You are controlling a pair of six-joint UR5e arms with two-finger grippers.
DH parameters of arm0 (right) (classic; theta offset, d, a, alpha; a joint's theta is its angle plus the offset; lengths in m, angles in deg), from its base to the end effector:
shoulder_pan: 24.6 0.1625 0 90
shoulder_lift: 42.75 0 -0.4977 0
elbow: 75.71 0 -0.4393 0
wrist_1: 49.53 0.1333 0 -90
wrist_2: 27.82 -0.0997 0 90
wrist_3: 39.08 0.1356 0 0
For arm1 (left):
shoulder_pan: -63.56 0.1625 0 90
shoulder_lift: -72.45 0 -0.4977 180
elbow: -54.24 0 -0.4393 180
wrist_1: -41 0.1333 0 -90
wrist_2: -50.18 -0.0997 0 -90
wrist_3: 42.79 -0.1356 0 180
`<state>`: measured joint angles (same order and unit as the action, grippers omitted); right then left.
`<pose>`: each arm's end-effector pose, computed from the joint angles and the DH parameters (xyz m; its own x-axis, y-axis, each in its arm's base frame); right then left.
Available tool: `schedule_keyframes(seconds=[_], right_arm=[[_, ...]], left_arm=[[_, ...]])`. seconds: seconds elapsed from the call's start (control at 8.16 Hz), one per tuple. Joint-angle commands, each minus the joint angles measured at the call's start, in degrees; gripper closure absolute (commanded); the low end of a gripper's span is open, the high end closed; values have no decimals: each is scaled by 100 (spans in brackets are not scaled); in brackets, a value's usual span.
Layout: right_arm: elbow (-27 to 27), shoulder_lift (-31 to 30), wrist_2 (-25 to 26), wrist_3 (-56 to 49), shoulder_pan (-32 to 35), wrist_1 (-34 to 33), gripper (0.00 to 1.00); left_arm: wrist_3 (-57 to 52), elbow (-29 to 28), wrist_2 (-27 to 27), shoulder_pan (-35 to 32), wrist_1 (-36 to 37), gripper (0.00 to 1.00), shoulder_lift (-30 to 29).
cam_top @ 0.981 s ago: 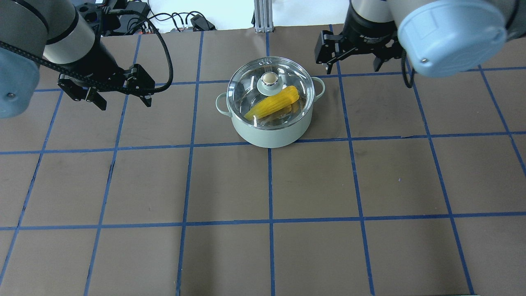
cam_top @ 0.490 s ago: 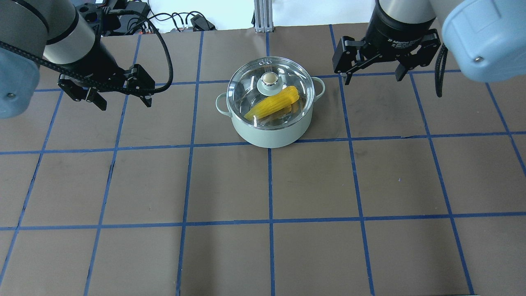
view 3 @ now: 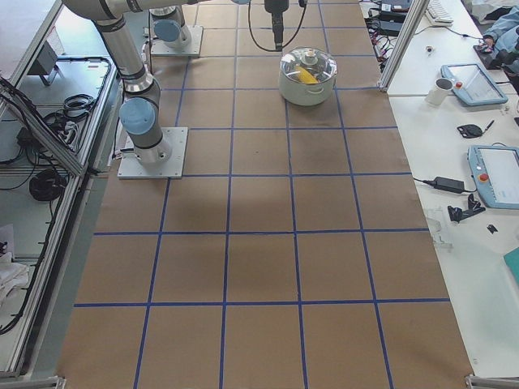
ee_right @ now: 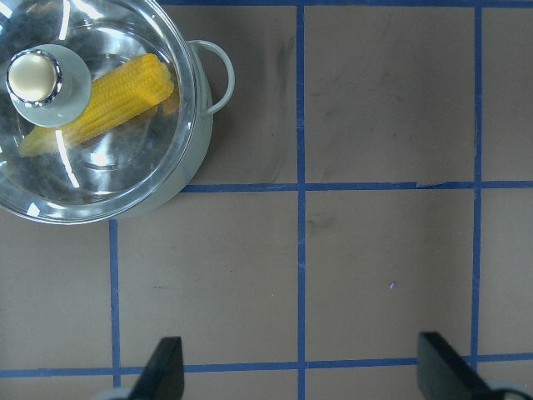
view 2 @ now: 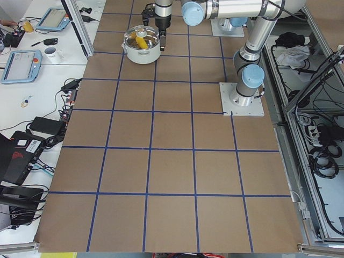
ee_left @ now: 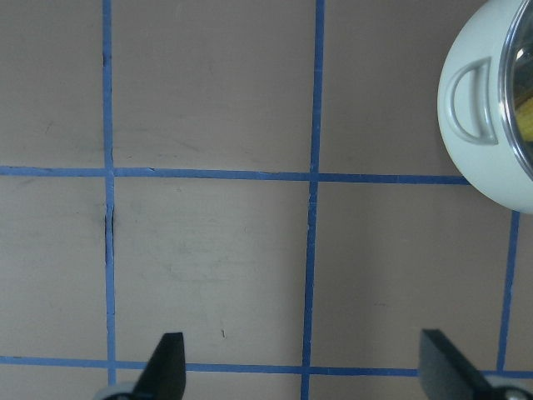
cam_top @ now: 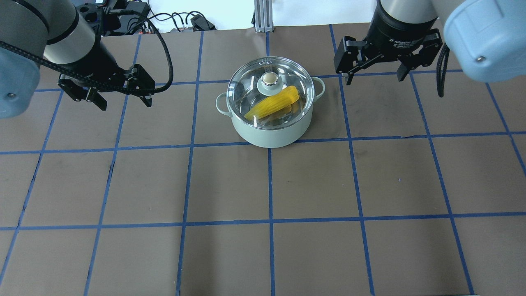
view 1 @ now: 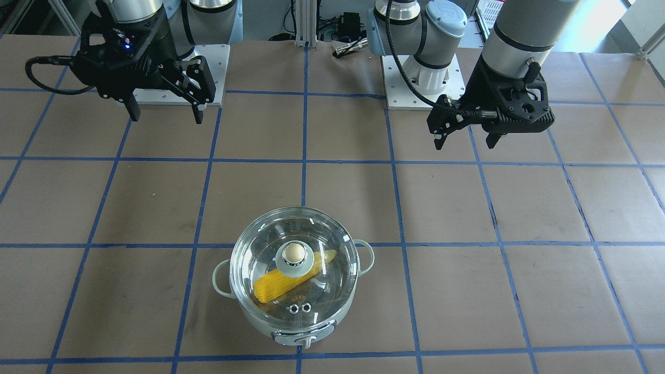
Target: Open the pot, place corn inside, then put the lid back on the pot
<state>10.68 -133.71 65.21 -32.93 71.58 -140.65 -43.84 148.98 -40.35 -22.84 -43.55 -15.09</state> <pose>0.1838 -0.5255 0.5703 -0.9991 0.0043 0.0417 -0.0001 0.9946 -0.1042 -0.0988 -0.5319 0.5124 -0.9989 -0.0450 -0.0102 -0.0444 0.9975 -0.0551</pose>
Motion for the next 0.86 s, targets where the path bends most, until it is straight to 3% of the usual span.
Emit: schedule_keyframes(seconds=[0.0, 0.74], right_arm=[[0, -1, 4, 0, 6, -2, 0], [0, -1, -49, 9, 6, -11, 0]], left_arm=[[0, 0, 0, 0, 0, 0, 0], [0, 18, 0, 0, 9, 0, 0]])
